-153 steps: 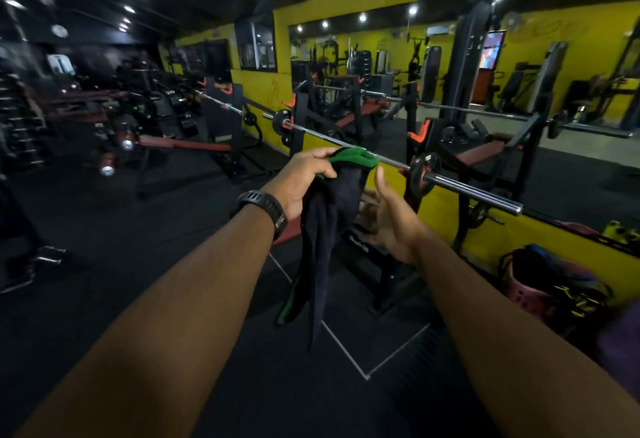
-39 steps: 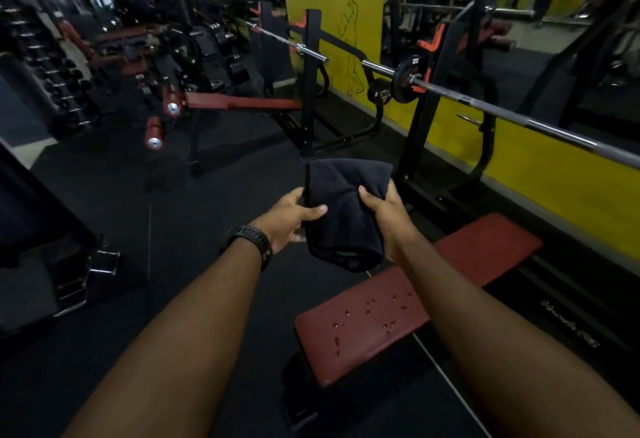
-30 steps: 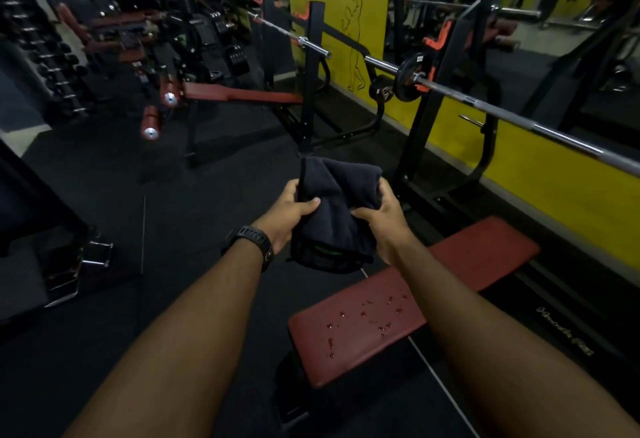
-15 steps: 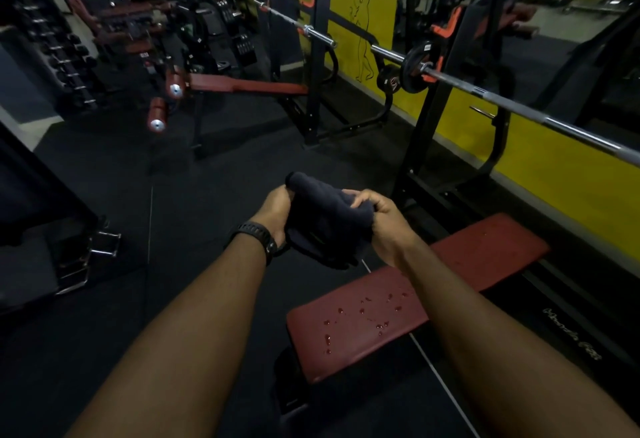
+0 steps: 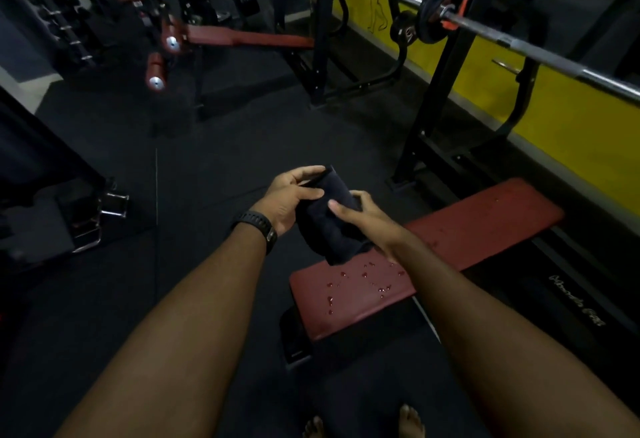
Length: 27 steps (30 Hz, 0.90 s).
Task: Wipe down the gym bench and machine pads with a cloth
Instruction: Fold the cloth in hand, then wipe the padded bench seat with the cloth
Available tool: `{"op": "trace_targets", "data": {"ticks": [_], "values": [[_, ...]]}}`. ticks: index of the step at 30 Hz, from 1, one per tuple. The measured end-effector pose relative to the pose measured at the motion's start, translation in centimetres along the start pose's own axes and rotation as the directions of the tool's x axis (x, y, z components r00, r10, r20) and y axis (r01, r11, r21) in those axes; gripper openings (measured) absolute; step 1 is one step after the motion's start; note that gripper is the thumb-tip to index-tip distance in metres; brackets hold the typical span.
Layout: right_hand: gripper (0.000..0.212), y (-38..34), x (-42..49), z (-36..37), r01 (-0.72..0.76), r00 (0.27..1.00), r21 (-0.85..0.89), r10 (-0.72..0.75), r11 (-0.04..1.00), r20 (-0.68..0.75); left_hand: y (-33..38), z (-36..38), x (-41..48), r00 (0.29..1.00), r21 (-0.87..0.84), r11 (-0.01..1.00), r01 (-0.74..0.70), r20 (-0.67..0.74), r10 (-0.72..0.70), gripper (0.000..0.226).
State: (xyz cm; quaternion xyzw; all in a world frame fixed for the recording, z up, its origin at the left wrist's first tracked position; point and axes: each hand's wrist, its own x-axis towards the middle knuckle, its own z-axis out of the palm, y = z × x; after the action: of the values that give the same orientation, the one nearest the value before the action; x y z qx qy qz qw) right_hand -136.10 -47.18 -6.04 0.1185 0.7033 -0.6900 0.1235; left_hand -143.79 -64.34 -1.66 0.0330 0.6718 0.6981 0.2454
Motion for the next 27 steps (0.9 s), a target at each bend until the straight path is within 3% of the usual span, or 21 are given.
{"op": "trace_targets", "data": {"ticks": [4, 6, 8, 10, 14, 16, 19, 24, 27], "values": [[0.039, 3.1, 1.6, 0.4, 0.07, 0.997, -0.062, -0.069, 0.996, 0.025, -3.4, -0.6, 0.4, 0.997, 0.095, 0.994, 0.052, -0.056, -0.047, 0.04], [0.035, 4.4, 1.9, 0.6, 0.122, 0.992, -0.041, -0.124, 0.992, -0.031, -4.8, -1.1, 0.5, 0.988, 0.325, 0.934, 0.151, -0.083, -0.131, 0.025], [0.039, 6.6, 2.3, 0.9, 0.117, 0.991, -0.047, -0.12, 0.992, -0.064, -6.9, -1.7, 0.4, 0.963, 0.49, 0.829, 0.267, -0.103, -0.249, 0.028], [0.04, 9.4, 3.7, 1.3, 0.067, 0.997, -0.063, -0.069, 0.996, -0.041, -10.2, -2.1, 1.3, 0.956, 0.478, 0.829, 0.291, -0.131, -0.261, 0.028], [0.04, 12.9, 4.8, 2.7, 0.034, 0.995, 0.011, -0.033, 0.999, -0.093, -15.3, -2.5, 2.4, 0.982, 0.58, 0.807, 0.114, -0.186, -0.005, 0.03], [0.044, 16.1, 6.4, 3.7, -0.001, 0.996, -0.018, 0.0, 1.0, -0.085, -19.7, -3.3, 3.3, 0.979, 0.651, 0.75, 0.12, -0.203, 0.02, 0.04], [0.042, 22.2, 9.2, 5.8, -0.065, 0.996, -0.053, 0.061, 0.996, -0.069, -26.9, -5.5, 3.9, 0.977, 0.67, 0.719, 0.185, -0.207, -0.059, 0.051], [0.042, 30.0, 14.2, 9.2, -0.136, 0.988, -0.061, 0.13, 0.989, -0.082, -35.6, -9.2, 5.1, 0.96, 0.579, 0.777, 0.247, -0.253, -0.117, 0.064], [0.045, 33.6, 17.3, 10.8, -0.19, 0.98, -0.195, 0.176, 0.962, -0.088, -40.1, -11.8, 7.0, 0.958, 0.637, 0.717, 0.284, -0.227, -0.178, 0.068]]}}
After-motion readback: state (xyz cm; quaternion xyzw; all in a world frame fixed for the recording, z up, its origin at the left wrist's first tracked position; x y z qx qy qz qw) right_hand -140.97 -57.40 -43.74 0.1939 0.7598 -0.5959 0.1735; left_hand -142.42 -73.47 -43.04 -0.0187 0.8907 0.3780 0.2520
